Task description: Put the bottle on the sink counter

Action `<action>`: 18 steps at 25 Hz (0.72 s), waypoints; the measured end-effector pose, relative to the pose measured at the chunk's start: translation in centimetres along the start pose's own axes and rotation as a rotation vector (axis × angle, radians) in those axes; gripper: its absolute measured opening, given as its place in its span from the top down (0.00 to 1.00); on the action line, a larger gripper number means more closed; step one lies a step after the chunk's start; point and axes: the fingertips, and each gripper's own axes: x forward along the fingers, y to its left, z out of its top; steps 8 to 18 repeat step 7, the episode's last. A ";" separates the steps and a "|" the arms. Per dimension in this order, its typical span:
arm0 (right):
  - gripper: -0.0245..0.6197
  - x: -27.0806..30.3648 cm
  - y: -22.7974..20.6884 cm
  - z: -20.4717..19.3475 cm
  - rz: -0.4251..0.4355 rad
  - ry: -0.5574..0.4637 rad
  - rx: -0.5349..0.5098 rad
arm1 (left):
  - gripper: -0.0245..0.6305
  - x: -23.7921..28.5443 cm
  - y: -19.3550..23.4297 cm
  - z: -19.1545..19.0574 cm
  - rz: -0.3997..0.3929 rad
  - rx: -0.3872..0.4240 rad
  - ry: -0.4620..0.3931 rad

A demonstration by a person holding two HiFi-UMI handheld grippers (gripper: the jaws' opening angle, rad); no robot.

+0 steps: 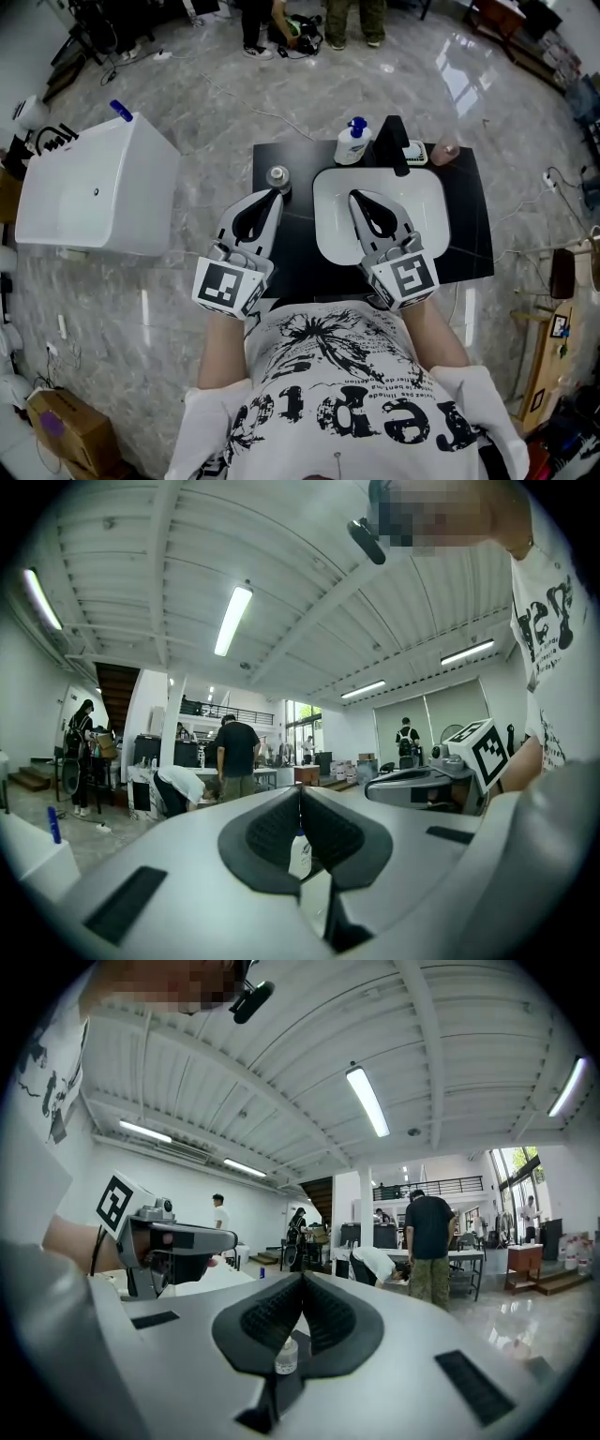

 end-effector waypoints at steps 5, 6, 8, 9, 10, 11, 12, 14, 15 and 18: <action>0.94 0.1 -0.1 0.0 -0.008 -0.002 0.000 | 0.94 0.1 0.2 -0.2 0.009 -0.002 0.008; 0.94 0.1 -0.1 -0.1 -0.011 -0.002 0.002 | 0.94 0.1 0.2 -0.3 0.011 -0.003 0.010; 0.94 0.2 -0.2 -0.2 -0.013 -0.001 0.005 | 0.94 0.2 0.2 -0.3 0.012 -0.003 0.012; 0.94 0.2 -0.2 -0.2 -0.013 -0.001 0.005 | 0.94 0.2 0.2 -0.3 0.012 -0.003 0.012; 0.94 0.2 -0.2 -0.2 -0.013 -0.001 0.005 | 0.94 0.2 0.2 -0.3 0.012 -0.003 0.012; 0.94 0.2 -0.2 -0.2 -0.013 -0.001 0.005 | 0.94 0.2 0.2 -0.3 0.012 -0.003 0.012; 0.94 0.2 -0.2 -0.2 -0.013 -0.001 0.005 | 0.94 0.2 0.2 -0.3 0.012 -0.003 0.012; 0.94 0.2 -0.2 -0.2 -0.013 -0.001 0.005 | 0.94 0.2 0.2 -0.3 0.012 -0.003 0.012; 0.94 0.2 -0.2 -0.2 -0.013 -0.001 0.005 | 0.94 0.2 0.2 -0.3 0.012 -0.003 0.012; 0.94 0.2 -0.2 -0.2 -0.013 -0.001 0.005 | 0.94 0.2 0.2 -0.3 0.012 -0.003 0.012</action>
